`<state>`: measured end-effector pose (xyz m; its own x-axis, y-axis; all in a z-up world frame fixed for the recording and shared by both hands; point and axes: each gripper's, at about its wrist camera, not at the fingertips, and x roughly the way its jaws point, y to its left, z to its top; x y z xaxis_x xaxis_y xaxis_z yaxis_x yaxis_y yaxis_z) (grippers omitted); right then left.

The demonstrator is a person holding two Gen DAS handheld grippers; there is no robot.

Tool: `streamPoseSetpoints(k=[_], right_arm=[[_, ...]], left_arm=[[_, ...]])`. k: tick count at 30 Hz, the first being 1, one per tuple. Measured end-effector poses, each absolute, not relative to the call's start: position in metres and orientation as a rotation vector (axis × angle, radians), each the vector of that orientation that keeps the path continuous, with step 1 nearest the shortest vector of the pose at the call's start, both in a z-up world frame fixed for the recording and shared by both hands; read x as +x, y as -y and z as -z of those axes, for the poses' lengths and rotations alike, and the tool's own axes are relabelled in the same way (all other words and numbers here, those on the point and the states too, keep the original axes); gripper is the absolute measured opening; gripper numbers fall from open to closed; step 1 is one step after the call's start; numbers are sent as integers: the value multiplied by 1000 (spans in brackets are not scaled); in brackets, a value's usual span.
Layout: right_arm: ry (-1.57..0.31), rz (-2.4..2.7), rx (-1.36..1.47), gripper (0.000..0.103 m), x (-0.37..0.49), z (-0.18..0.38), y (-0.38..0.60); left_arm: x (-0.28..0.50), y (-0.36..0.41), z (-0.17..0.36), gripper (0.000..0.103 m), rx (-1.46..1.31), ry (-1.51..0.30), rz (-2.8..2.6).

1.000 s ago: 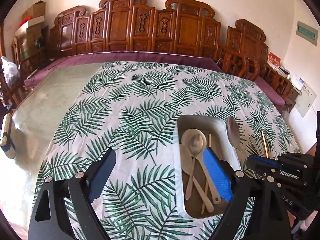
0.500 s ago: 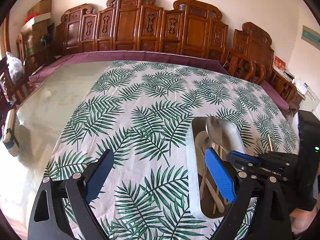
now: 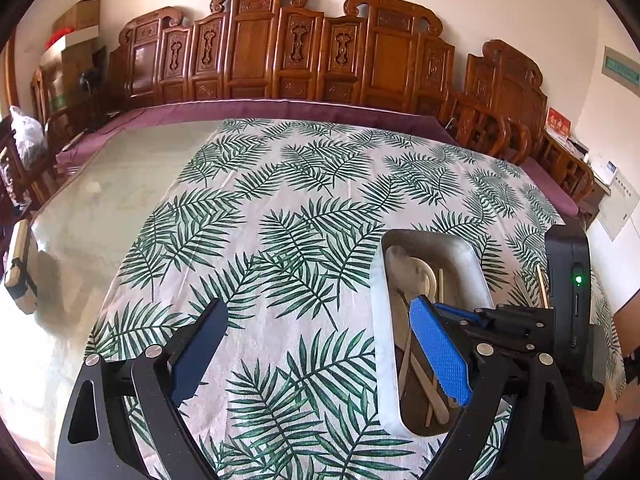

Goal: Organize utensils
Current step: 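Carry the metal spoon into the grey tray with the right tool and open, then close the right tool on a bamboo chopstick lying on the tablecloth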

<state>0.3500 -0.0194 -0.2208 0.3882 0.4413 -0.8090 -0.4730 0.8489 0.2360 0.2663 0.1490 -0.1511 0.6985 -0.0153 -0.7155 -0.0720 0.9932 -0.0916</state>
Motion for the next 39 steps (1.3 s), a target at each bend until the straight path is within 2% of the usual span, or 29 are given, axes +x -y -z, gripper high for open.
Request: streamPoseSetpoints(k=[7, 14, 22, 25, 27, 39], right_arm=[[-1021, -642, -1, 10, 344, 220, 22], [-933, -677, -1, 10, 330, 190, 53], [-839, -565, -64, 10, 316, 155, 147], [-824, -501, -100, 15, 312, 152, 182], [-822, -461, -108, 18, 309, 154, 202], [-942, -341, -2, 18, 313, 212, 253]], left_arm=[[268, -145, 153, 89, -109, -800, -29], [270, -126, 151, 89, -103, -789, -8], [276, -79, 145, 89, -82, -771, 48], [277, -61, 145, 89, -68, -770, 72], [277, -49, 145, 89, -69, -768, 88], [270, 30, 164, 89, 38, -793, 209]])
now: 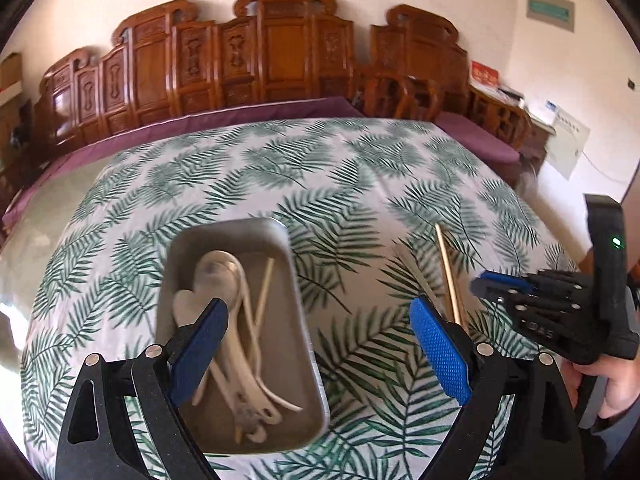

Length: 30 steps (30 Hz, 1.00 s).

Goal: Organize utensils
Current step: 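Close the right tool on a bamboo chopstick lying on the tablecloth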

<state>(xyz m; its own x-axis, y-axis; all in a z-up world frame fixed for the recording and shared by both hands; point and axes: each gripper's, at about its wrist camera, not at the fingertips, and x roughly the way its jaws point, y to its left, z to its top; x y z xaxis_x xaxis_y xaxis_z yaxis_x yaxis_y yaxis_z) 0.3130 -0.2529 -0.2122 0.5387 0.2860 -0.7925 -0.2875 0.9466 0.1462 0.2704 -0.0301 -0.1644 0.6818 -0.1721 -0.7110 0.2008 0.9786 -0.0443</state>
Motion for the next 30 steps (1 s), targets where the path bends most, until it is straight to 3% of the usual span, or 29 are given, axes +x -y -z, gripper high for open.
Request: streamPoseSetpoints(k=[18, 22, 25, 28, 30], right_arm=[[-1018, -281, 44, 19, 329, 237, 254], [-1019, -243, 29, 30, 335, 241, 250], [-1019, -225, 21, 30, 340, 240, 248], [-1014, -204, -2, 37, 343, 240, 248], [-1024, -183, -22, 33, 348, 244, 248]], left_arm=[[270, 45, 174, 89, 63, -822, 239], [270, 48, 176, 89, 68, -826, 242], [269, 53, 178, 89, 75, -830, 247], [267, 59, 181, 89, 89, -836, 255], [268, 62, 182, 89, 97, -838, 258]])
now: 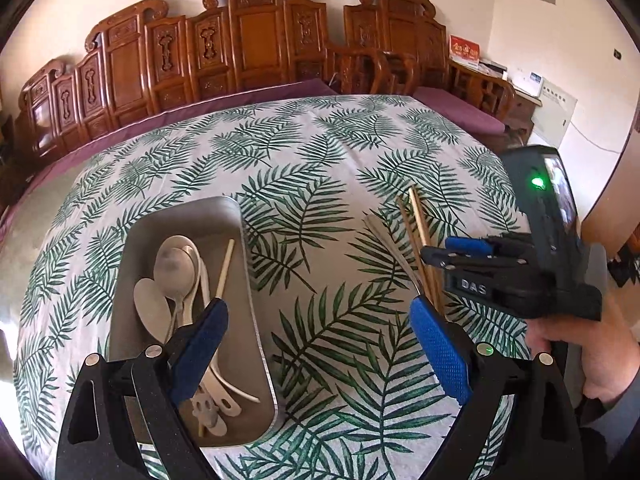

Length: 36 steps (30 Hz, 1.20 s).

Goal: Organize utensils
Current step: 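Close the right tool on a bamboo chopstick lying on the tablecloth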

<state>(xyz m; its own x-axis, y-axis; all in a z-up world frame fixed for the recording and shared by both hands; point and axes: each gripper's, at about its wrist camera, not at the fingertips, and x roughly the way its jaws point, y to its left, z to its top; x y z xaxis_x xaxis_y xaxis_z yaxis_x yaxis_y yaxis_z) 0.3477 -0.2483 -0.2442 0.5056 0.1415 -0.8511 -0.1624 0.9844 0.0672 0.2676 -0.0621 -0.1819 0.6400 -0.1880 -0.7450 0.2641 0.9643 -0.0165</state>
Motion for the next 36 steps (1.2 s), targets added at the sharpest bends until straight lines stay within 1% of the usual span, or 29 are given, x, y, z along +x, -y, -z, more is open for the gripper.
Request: streamPoseSetpoints(k=[1, 4, 5, 9, 10, 11, 18, 30, 31, 32, 34, 36], right_arm=[[-1017, -165, -59, 24, 348, 246, 247], [-1019, -165, -67, 24, 350, 248, 249], [-1019, -169, -61, 21, 350, 248, 251], [-1024, -185, -17, 12, 348, 246, 264], [-1022, -186, -12, 1, 346, 244, 267], [-1023, -181, -9, 0, 345, 243, 270], [-1033, -182, 52, 0, 340, 242, 290], [-1022, -200, 29, 3, 346, 243, 278], [-1021, -201, 23, 4, 346, 243, 276], [-1022, -203, 21, 10, 347, 244, 274], [-1022, -192, 9, 19, 347, 244, 271], [-1025, -183, 5, 20, 349, 245, 270]], left_arm=[[267, 64, 183, 89, 101, -839, 260], [266, 69, 185, 89, 113, -842, 266], [265, 71, 186, 89, 120, -844, 268], [264, 76, 191, 89, 130, -852, 276], [264, 78, 192, 89, 133, -853, 279], [264, 79, 193, 89, 137, -855, 281], [263, 87, 196, 89, 156, -862, 293], [264, 88, 197, 89, 163, -862, 292], [264, 88, 197, 89, 164, -863, 292], [264, 88, 197, 89, 164, -863, 292], [264, 88, 197, 89, 166, -863, 291], [264, 88, 197, 89, 165, -863, 293]])
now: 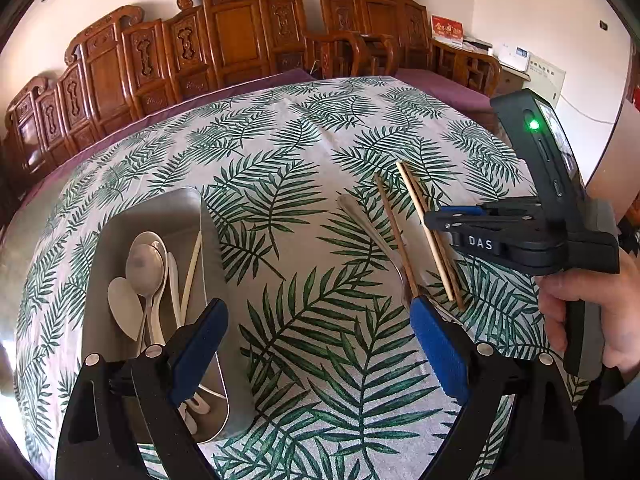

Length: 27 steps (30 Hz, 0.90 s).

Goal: Organize utensils
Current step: 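Close the right tool on a bamboo chopstick lying on the tablecloth, then close the left tool on another bamboo chopstick while the right tool holds its chopstick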

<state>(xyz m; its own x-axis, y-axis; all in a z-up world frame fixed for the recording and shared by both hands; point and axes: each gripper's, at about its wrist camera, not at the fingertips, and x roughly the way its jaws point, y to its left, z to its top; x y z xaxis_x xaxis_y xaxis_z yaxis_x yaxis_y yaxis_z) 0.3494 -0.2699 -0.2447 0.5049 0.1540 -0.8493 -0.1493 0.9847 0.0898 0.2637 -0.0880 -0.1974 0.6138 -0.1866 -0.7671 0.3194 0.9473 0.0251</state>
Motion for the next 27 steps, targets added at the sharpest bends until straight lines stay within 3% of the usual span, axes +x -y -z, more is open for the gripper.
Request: streamPoseSetpoints(k=[4, 7, 14, 20, 25, 27], right_arm=[[-1037, -113, -40, 21, 353, 247, 271], [-1047, -108, -50, 13, 352, 247, 277], [-1053, -123, -39, 6, 347, 244, 287], [-1037, -124, 17, 6, 344, 241, 304], [-1013, -138, 27, 6, 341, 236, 305], [-1007, -142, 23, 6, 341, 235, 303]], left_arm=[[263, 90, 198, 89, 166, -864, 295], [263, 92, 199, 89, 173, -866, 299], [262, 103, 204, 89, 152, -883, 328], [257, 119, 217, 88, 135, -919, 378], [254, 131, 229, 76, 129, -951, 415], [253, 134, 233, 64, 131, -958, 417]])
